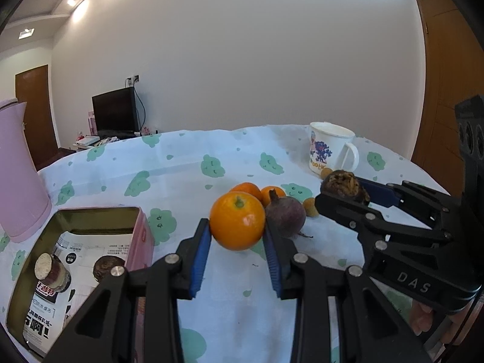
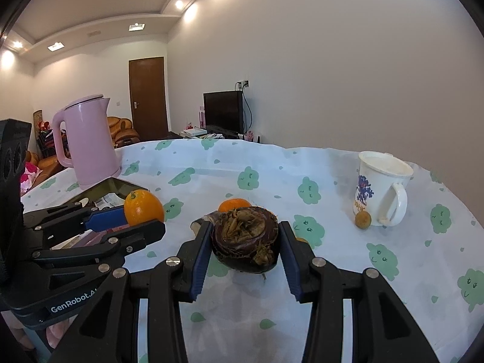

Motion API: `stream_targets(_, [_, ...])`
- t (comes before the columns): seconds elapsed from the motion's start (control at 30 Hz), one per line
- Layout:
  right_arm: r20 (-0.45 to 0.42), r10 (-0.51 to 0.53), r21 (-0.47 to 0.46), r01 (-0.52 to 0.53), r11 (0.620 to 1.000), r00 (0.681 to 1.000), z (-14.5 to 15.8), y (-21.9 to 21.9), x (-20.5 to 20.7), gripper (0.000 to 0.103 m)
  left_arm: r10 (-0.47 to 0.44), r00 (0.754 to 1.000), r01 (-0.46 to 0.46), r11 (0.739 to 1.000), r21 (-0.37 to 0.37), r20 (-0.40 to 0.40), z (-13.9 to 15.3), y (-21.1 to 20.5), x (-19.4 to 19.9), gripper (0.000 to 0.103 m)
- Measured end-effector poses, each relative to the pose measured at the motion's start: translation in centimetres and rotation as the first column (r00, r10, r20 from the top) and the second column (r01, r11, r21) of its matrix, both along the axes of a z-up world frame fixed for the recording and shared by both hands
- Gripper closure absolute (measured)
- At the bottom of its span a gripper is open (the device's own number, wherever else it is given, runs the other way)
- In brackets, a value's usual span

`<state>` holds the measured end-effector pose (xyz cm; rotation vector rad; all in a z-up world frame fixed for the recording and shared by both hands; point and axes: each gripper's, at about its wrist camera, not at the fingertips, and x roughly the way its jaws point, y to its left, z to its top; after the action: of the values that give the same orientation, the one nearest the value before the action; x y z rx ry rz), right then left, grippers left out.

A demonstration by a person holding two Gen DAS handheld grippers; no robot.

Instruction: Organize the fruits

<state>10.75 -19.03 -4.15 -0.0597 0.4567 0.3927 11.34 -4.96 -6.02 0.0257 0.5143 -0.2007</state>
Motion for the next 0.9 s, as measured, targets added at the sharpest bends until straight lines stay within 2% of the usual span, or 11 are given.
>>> stream_targets(0.67, [0.043,-0.016,0.040,0.014,0.999,0.999,0.4,-0.7,-0.9,0.058,0.020,0.997,-0.020,1.000,-0.008,0.072,0.6,0.3,-1.2,0.067])
stream_targets(0.9, [0.095,-0.017,0.023,0.014,1.000,0.995,0.9,-0.3,-1.8,0.058,0.036,0.993,-0.036,0.999,-0.008,0.109,0.9,0.3,-1.8,0.067])
